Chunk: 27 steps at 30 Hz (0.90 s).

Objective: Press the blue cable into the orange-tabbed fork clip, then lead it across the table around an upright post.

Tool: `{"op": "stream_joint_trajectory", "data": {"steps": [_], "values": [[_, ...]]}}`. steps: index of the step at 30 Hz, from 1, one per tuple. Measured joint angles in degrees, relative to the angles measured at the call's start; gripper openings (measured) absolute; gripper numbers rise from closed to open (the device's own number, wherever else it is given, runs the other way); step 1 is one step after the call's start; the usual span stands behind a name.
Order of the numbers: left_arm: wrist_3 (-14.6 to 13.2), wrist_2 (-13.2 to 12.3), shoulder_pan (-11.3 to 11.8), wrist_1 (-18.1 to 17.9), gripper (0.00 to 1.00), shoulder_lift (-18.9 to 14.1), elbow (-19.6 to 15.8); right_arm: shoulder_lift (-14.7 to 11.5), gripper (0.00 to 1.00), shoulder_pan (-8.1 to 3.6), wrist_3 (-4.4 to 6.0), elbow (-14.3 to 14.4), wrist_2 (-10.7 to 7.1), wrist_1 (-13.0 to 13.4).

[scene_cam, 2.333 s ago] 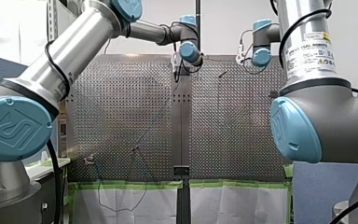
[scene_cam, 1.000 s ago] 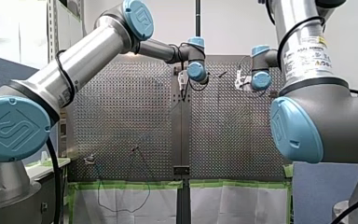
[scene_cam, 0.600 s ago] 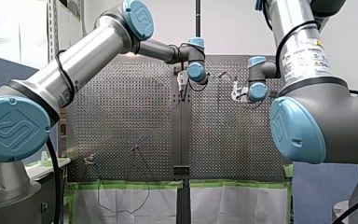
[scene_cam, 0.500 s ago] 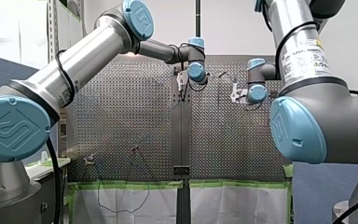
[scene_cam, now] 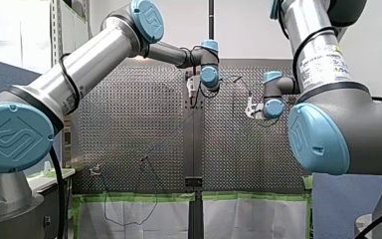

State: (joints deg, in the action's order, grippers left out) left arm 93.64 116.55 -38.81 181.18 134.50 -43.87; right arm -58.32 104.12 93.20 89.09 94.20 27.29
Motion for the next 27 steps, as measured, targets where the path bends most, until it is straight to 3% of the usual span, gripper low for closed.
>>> {"op": "stream_joint_trajectory", "data": {"steps": [9,17,27], "values": [[0.47,0.13,-0.06,1.37,0.98,0.00,-0.01,3.72,0.00,-0.68,-0.79,0.89,0.37,1.51],[0.55,0.16,0.04,1.52,0.98,0.00,-0.02,6.27,0.00,-0.92,-0.68,1.62,0.49,3.37],[1.15,1.15,0.21,1.60,0.98,0.00,-0.02,11.39,0.00,-0.81,-0.17,2.32,1.57,5.86]]}}
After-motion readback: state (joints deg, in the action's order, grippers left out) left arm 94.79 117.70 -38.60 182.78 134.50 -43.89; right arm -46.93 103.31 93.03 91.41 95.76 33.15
